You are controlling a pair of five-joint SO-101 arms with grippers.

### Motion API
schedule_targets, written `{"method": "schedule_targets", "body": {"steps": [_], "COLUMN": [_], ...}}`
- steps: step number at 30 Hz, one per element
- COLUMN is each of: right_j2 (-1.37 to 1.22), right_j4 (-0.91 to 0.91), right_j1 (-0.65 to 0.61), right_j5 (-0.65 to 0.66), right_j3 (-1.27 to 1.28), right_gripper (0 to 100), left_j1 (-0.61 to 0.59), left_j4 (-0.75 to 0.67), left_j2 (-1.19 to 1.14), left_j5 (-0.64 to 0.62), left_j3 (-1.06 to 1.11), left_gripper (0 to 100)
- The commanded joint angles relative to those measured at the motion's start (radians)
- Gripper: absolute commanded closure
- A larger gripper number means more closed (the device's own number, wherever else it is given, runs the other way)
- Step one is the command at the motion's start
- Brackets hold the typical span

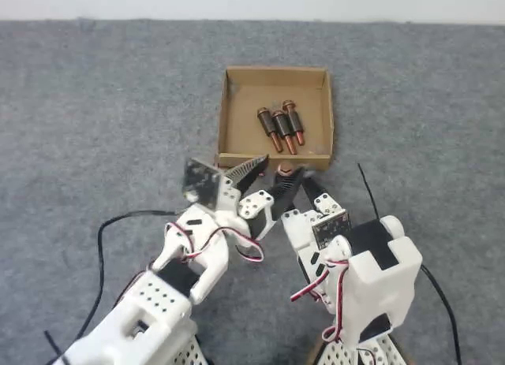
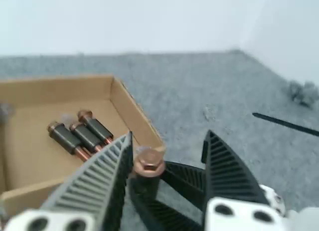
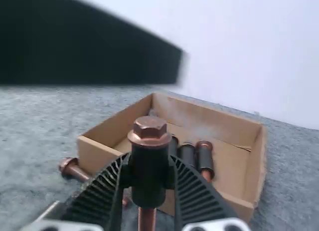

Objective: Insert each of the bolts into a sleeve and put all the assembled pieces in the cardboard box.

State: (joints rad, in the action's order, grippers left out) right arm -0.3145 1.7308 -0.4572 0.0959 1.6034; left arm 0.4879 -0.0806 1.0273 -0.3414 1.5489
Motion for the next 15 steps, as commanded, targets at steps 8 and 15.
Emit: {"method": "schedule_targets", "body": {"steps": [8,15], "right_j2": [0.051,0.051], "right_j4": [0.025,0.025], "right_j1": [0.025,0.027], "right_j5": [0.005,0.005], "right_j3": [-0.002,0.002], "right_gripper": [99.3,99.3], "left_j1": [-0.186,-0.39], "left_j4": [0.267,0.502], "left_j2": [0.44,0.615], "left_j5": [-0.005,-0.008], "left_j3": [0.004,0.007], "left_gripper": [99,99]}}
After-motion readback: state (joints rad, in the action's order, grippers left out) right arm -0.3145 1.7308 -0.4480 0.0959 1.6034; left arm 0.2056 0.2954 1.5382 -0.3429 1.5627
